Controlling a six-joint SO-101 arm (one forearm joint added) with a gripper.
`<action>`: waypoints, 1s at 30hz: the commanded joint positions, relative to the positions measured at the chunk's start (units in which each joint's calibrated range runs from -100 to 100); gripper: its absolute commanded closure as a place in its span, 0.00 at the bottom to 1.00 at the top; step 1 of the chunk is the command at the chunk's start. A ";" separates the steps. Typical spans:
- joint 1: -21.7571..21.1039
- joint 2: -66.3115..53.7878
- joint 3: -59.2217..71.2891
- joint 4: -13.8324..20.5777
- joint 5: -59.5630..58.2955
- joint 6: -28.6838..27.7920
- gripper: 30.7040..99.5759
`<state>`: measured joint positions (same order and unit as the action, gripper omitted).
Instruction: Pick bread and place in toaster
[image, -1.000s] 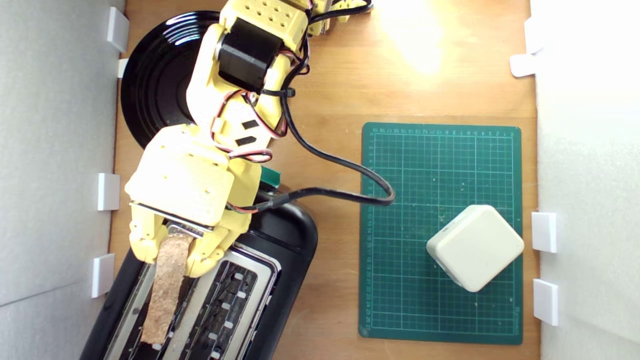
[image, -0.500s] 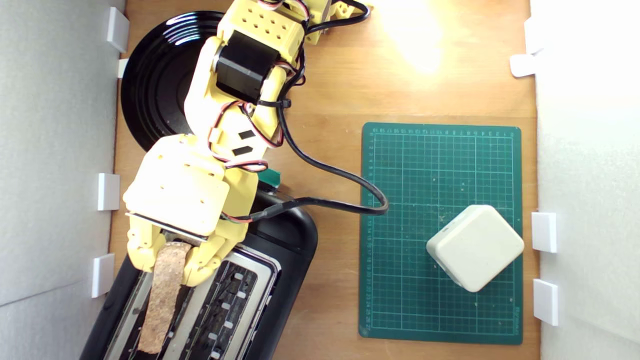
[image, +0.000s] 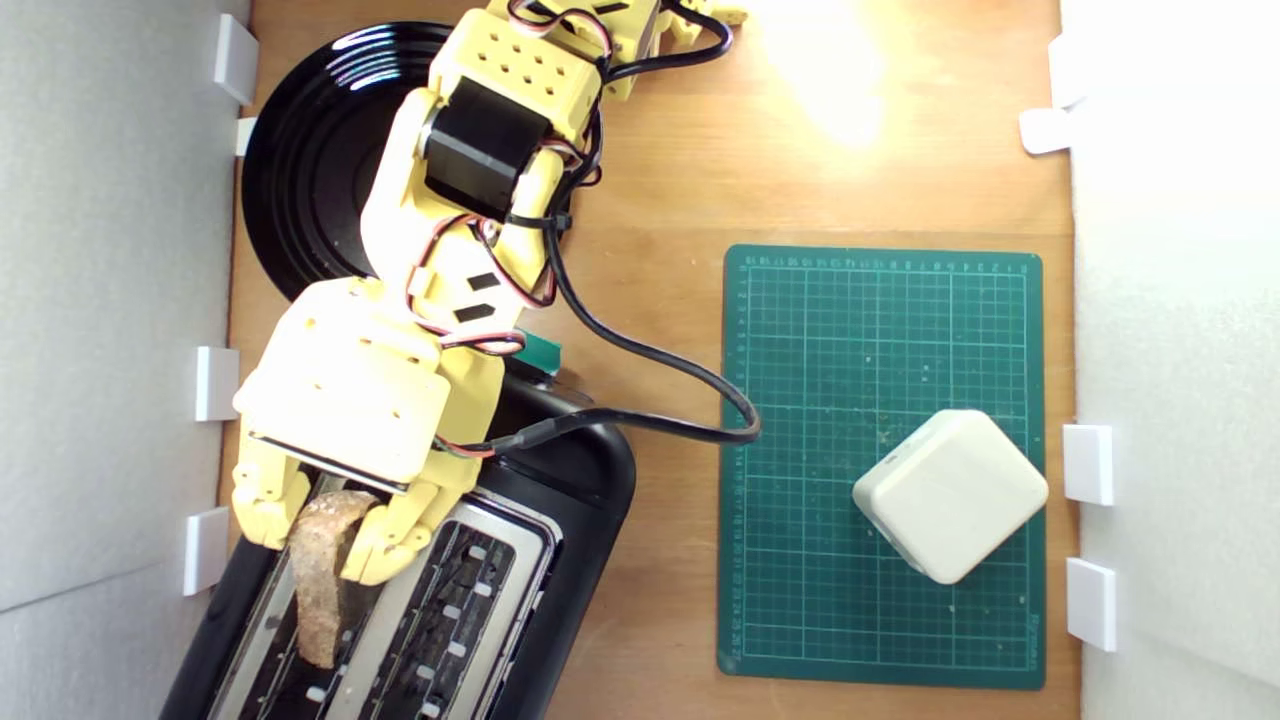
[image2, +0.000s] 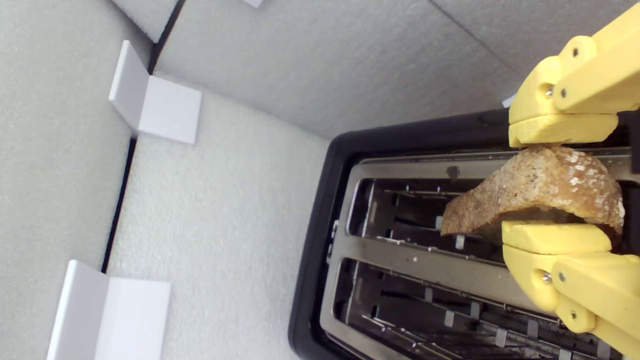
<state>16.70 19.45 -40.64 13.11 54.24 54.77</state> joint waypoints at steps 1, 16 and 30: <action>-0.43 -1.89 0.10 -3.04 0.20 1.12 0.35; -0.75 -11.04 0.10 -3.77 0.11 1.23 0.35; -0.91 -26.18 0.47 -3.77 0.03 -3.37 0.35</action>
<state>15.97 0.88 -39.62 9.73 55.00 53.64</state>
